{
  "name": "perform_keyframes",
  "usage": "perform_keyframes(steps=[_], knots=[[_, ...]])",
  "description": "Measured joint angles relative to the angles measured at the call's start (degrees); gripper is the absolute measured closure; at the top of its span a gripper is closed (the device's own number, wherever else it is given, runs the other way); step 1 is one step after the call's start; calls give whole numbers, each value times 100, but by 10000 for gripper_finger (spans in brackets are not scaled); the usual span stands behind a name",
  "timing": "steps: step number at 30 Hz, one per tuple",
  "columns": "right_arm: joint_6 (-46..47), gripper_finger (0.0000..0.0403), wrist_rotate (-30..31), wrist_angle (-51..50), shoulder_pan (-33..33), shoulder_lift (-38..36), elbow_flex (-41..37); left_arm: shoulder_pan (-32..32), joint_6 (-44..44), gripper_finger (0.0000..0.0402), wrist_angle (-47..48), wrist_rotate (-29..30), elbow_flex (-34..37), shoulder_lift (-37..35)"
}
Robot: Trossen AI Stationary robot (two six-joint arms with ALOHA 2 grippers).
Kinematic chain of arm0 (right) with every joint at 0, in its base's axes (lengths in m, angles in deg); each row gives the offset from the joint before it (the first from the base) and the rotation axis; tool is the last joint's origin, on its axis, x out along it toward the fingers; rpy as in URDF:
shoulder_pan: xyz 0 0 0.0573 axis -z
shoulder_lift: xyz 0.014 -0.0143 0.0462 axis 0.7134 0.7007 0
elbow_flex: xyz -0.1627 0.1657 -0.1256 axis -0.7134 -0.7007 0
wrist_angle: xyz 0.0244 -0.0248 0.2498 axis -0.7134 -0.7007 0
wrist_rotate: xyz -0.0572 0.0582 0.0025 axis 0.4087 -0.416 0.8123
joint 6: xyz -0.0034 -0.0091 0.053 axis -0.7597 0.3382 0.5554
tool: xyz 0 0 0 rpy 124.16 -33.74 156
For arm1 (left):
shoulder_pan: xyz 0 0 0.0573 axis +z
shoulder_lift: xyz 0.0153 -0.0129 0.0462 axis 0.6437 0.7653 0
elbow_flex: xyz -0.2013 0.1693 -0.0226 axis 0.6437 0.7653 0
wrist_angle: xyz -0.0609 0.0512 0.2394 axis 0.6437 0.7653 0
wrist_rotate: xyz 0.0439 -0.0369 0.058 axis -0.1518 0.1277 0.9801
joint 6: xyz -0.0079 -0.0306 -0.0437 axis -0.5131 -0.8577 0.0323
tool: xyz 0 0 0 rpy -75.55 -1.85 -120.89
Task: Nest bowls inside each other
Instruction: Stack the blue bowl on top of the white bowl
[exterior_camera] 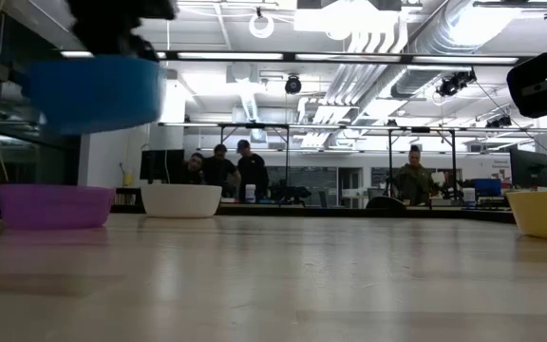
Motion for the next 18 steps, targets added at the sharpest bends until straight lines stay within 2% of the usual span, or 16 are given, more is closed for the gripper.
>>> perform_keyframes(steps=[5,10,18], knots=[[0,327,1,0,0,2,0,1127,-224,401,-59,425,-219,0],[0,327,1,0,0,0,0,2344,-250,402,-67,490,-323,0],[2,327,1,0,0,2,2,4004,-417,402,-306,-220,-324,272]])
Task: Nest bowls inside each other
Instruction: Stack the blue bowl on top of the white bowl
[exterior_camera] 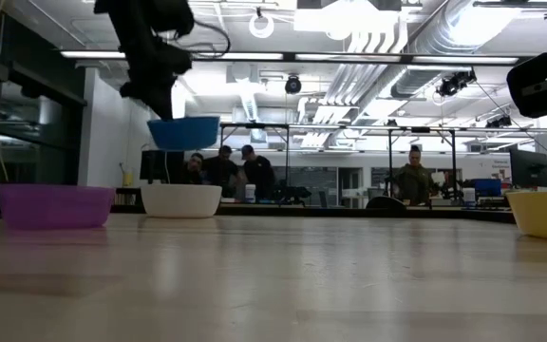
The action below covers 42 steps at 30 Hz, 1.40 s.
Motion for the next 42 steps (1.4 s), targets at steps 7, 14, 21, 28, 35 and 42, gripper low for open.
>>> perform_keyframes(steps=[7,14,21,28,35,42], knots=[[-2,327,0,0,0,0,-2,877,-334,402,126,-561,-707,1135],[0,327,0,0,0,0,-1,954,-714,401,1421,-102,-2341,2387],[-1,327,0,1,0,-1,-2,957,-786,401,1659,59,-2582,2513],[-2,327,0,0,0,0,0,1158,-807,401,1409,-172,-2228,2502],[-2,327,0,0,0,0,-2,1427,-723,401,948,-408,-1753,2430],[-2,327,0,0,0,-2,-1,1791,-475,401,523,-642,-1197,2430]])
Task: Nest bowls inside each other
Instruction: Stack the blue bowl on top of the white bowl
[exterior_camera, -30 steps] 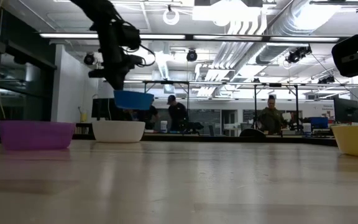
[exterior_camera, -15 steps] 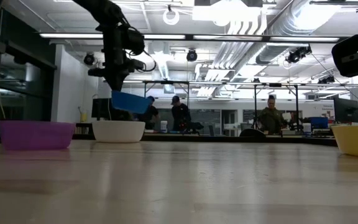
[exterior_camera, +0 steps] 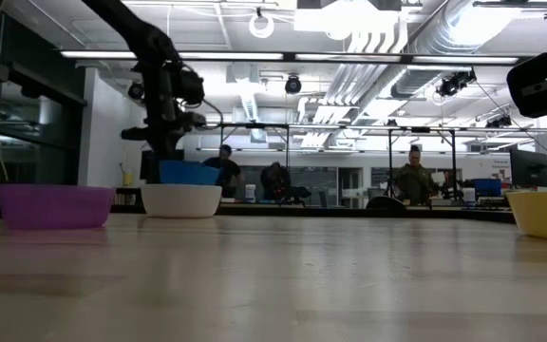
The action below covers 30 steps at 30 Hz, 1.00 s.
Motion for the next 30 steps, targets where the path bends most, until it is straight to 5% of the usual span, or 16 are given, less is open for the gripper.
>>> perform_keyframes(steps=[9,30], knots=[[0,327,0,0,0,0,-1,297,242,401,-1013,-448,665,2],[0,327,0,0,0,0,0,289,172,379,-1583,-379,1339,2]])
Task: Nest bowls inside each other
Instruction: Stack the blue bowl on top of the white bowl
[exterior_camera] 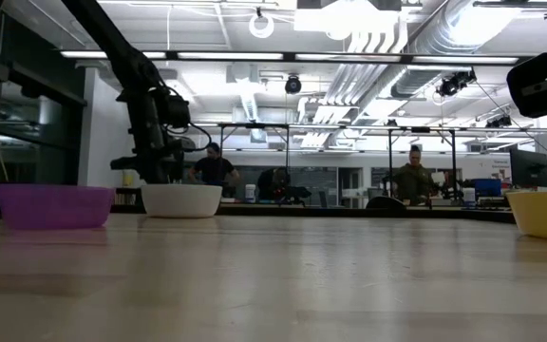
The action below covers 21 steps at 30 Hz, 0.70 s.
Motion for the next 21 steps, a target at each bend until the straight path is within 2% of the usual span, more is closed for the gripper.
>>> perform_keyframes(steps=[13,21], knots=[[1,327,0,1,0,1,0,-2,2,341,-77,-11,2,0],[0,327,0,0,0,0,-1,-2,0,327,-145,-235,-111,2]])
